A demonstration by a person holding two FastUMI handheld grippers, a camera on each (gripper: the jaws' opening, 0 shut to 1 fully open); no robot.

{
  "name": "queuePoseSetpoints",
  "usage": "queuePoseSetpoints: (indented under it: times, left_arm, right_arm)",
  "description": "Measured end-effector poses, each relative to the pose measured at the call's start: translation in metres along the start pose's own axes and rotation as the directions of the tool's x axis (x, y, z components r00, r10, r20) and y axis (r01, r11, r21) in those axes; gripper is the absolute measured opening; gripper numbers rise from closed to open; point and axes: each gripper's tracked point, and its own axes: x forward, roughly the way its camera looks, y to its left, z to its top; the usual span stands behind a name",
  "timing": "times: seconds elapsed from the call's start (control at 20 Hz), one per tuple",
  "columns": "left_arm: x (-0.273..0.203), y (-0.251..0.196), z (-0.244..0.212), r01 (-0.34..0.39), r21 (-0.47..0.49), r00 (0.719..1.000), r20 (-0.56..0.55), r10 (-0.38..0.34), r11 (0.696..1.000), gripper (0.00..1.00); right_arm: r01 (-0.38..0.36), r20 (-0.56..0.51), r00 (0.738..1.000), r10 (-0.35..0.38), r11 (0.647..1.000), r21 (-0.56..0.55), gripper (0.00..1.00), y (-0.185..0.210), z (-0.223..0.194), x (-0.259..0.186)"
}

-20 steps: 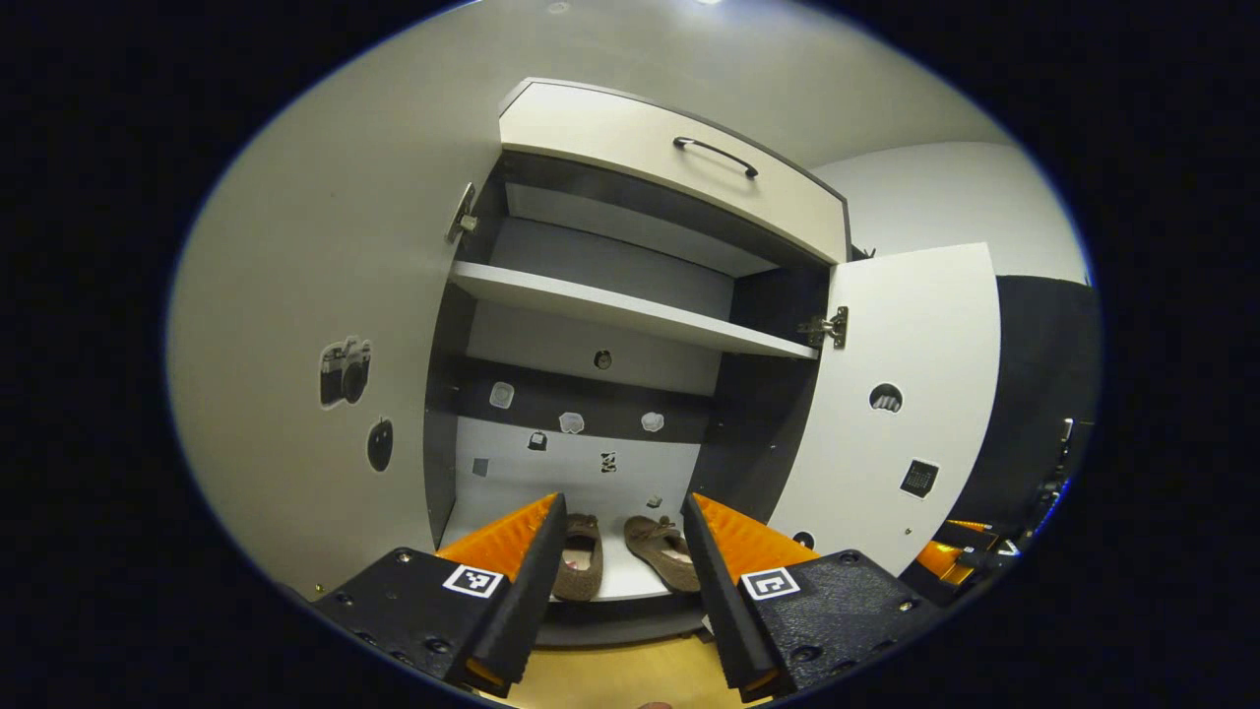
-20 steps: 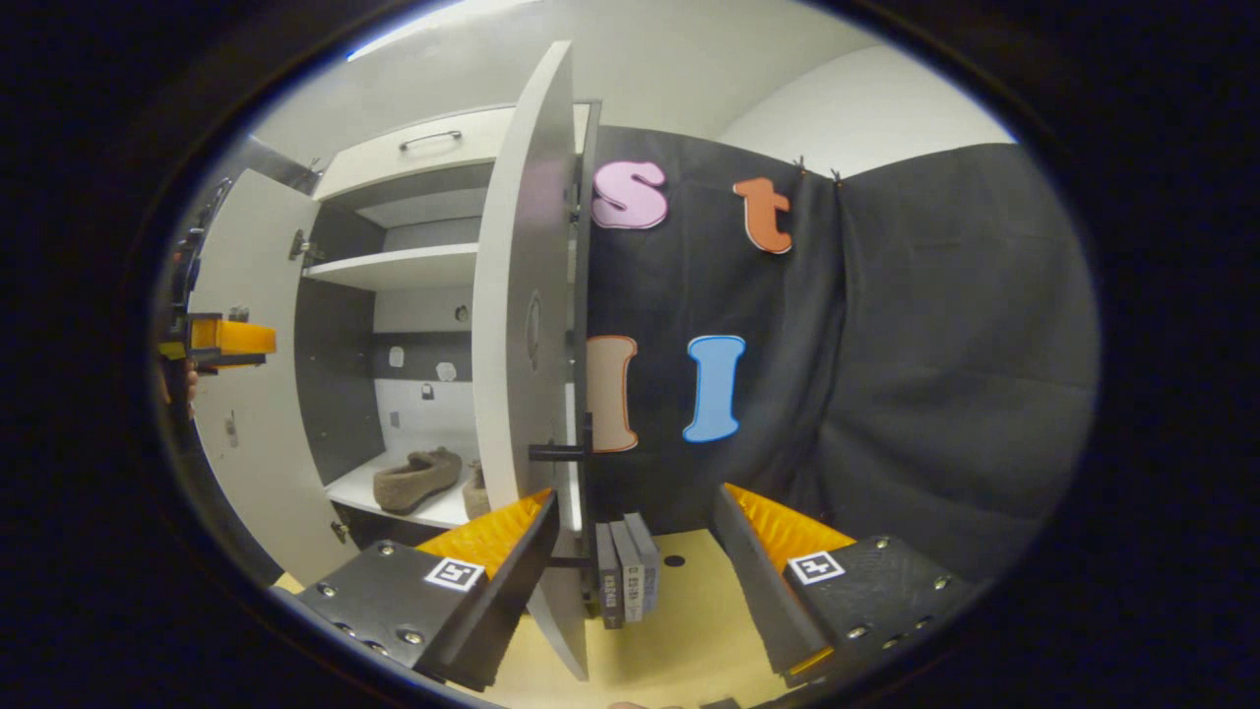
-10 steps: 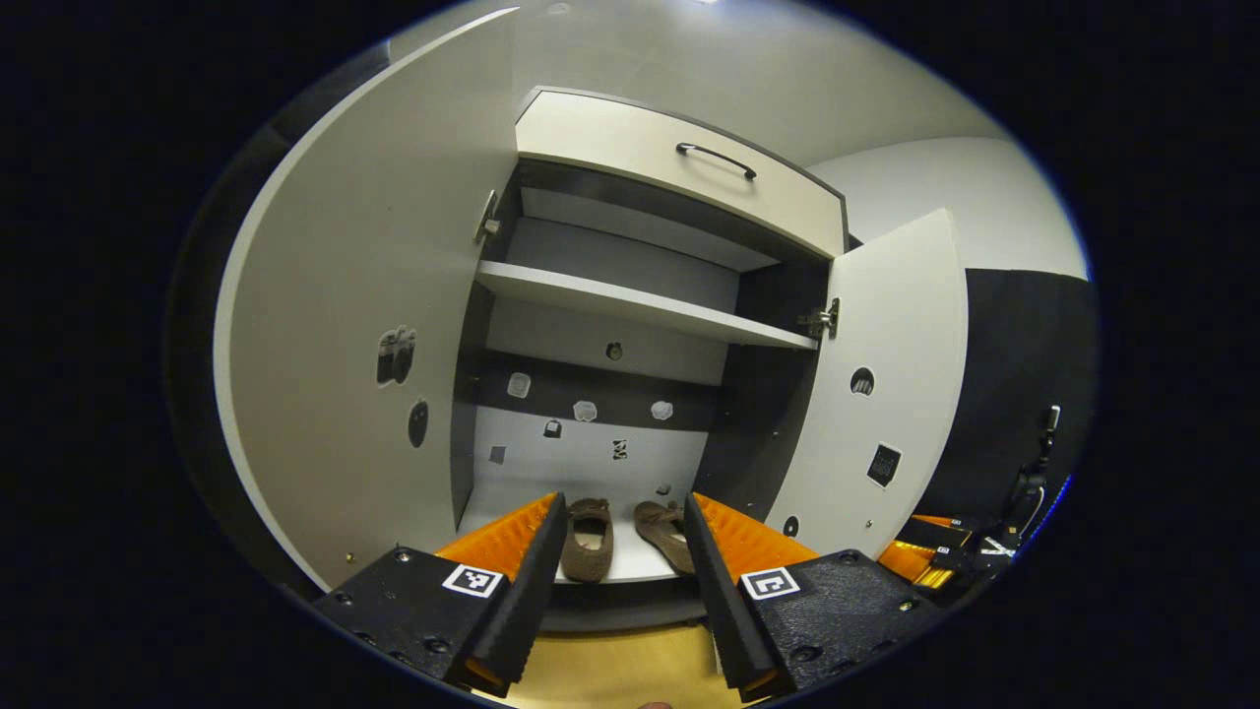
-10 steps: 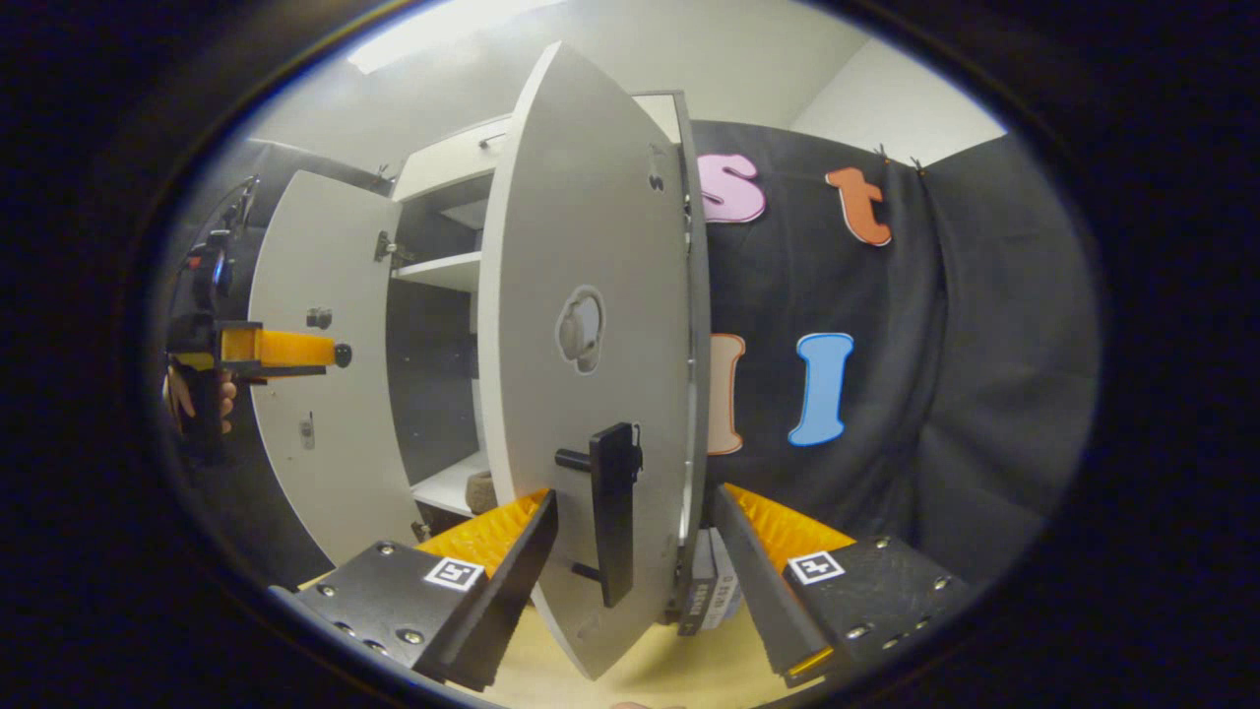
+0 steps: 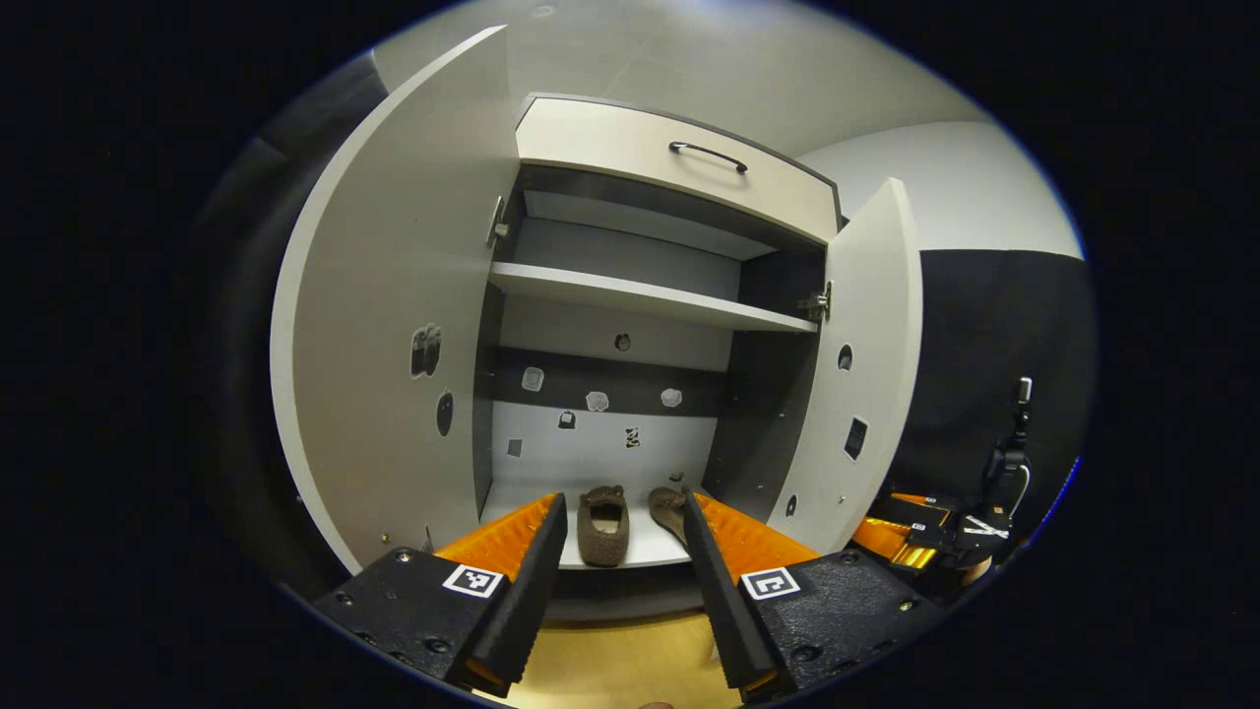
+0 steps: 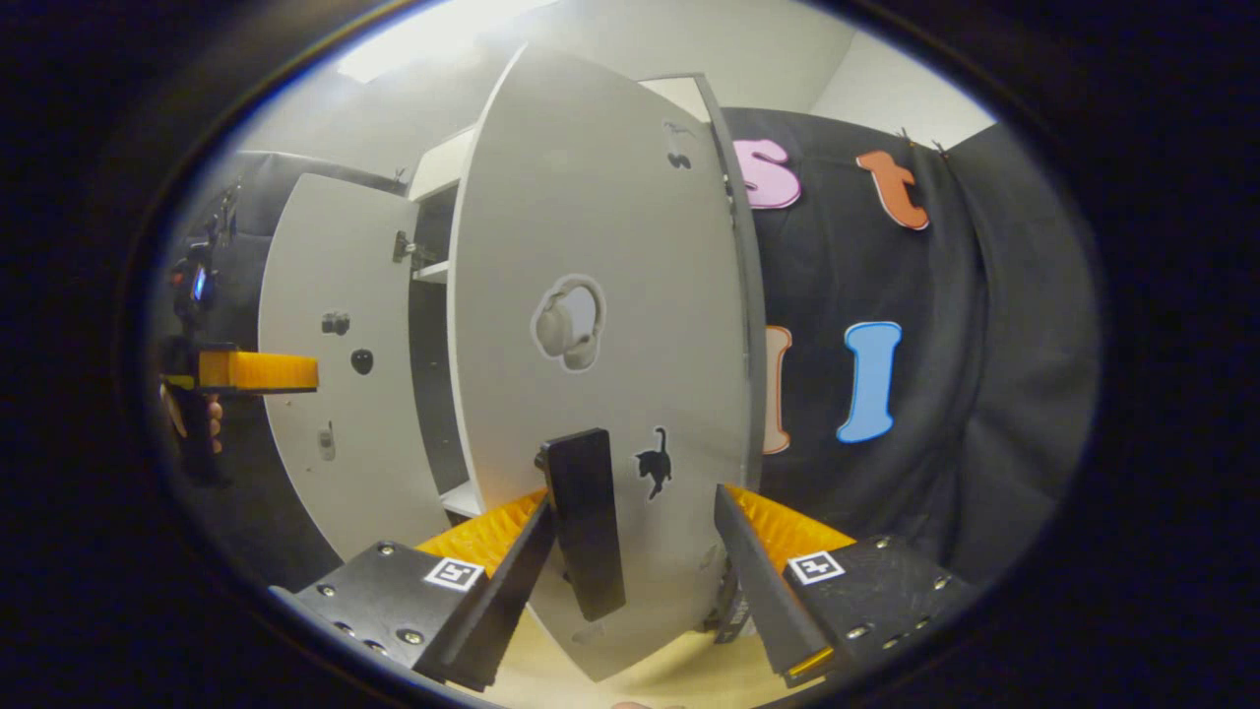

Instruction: Grab one shoe with the right hand and put it into the shoe cabinet, grab the other shoe with the left hand and put it into the shoe cabinet; then close the right door with the right hand and the left door with the left hand.

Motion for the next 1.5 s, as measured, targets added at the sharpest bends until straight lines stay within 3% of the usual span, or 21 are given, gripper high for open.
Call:
queuePoseSetpoints:
  times: [0.2,0.25,0.5,0.7,0.95,1.1,1.5]
  left_arm:
    - [-0.008,0.006,0.001,-0.015,0.007,1.000,0.001,0.015,1.000,0.73]
    - [-0.013,0.007,0.000,-0.016,-0.001,1.000,-0.005,0.016,1.000,0.73]
    - [-0.048,0.024,0.007,-0.046,-0.034,0.999,0.000,0.046,0.998,0.73]
    - [-0.074,0.066,0.016,-0.151,-0.046,0.988,0.036,0.152,0.988,0.73]
    - [-0.108,0.127,0.013,-0.296,-0.091,0.952,0.048,0.301,0.951,0.73]
    - [-0.112,0.158,0.006,-0.346,-0.105,0.936,0.034,0.351,0.932,0.74]
    - [-0.085,0.190,-0.036,-0.306,-0.106,0.952,-0.050,0.302,0.946,0.74]
  right_arm:
    - [-0.035,-0.009,0.999,0.035,0.999,-0.005,0.94,0.014,-0.006,0.022]
    - [-0.050,-0.014,0.999,0.050,0.999,0.005,1.00,0.019,-0.007,0.026]
    - [-0.095,-0.014,0.995,0.096,0.995,0.028,1.00,0.043,-0.009,0.054]
    - [-0.106,-0.012,0.994,0.106,0.994,0.020,1.00,0.055,-0.009,0.073]
    - [-0.123,-0.030,0.992,0.126,0.989,0.077,1.00,0.064,-0.013,0.092]
    - [-0.115,-0.030,0.993,0.118,0.990,0.081,1.00,0.068,-0.011,0.101]
    - [-0.055,-0.034,0.998,0.057,0.997,0.048,0.98,0.068,-0.015,0.105]
